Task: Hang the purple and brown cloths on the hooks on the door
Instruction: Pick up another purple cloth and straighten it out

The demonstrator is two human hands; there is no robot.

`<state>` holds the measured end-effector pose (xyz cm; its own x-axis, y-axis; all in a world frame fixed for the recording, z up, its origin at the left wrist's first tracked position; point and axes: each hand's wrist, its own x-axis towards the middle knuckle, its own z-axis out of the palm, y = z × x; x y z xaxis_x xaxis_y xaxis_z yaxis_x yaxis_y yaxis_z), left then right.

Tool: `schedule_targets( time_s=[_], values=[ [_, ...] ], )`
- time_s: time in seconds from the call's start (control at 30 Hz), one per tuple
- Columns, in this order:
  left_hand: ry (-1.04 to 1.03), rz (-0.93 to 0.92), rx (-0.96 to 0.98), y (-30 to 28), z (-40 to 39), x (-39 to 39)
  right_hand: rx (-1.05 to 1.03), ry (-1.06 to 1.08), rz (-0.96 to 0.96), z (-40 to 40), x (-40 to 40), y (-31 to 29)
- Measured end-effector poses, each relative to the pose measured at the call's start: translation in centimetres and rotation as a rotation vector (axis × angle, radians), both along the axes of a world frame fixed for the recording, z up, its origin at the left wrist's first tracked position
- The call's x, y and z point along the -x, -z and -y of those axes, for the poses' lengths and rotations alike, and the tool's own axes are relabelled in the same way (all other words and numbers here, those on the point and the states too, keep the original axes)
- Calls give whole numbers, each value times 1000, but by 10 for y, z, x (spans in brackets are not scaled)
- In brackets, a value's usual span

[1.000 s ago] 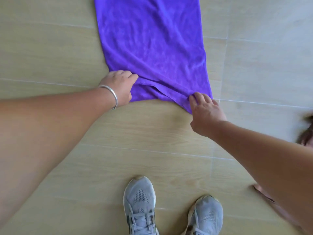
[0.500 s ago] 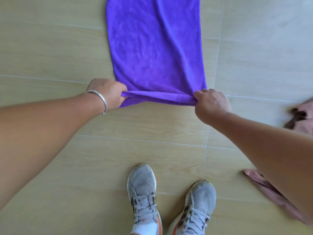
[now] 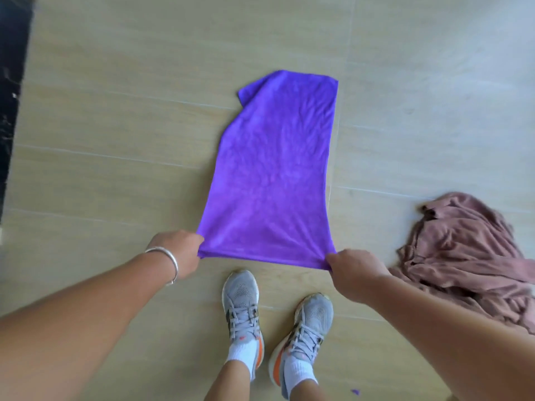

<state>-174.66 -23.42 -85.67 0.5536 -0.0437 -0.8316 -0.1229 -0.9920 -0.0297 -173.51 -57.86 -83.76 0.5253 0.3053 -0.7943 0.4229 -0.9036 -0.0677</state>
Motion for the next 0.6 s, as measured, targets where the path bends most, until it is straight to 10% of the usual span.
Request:
schedule_targets(
  time_s=[0.37,0.6],
  values=[
    [-88,220,114,-150,-15,-128,-127,166,296,-7,-152,-135],
    [-226,667,164,-321,-24,-269,-245,274,684,-16,-285,-304]
  ],
)
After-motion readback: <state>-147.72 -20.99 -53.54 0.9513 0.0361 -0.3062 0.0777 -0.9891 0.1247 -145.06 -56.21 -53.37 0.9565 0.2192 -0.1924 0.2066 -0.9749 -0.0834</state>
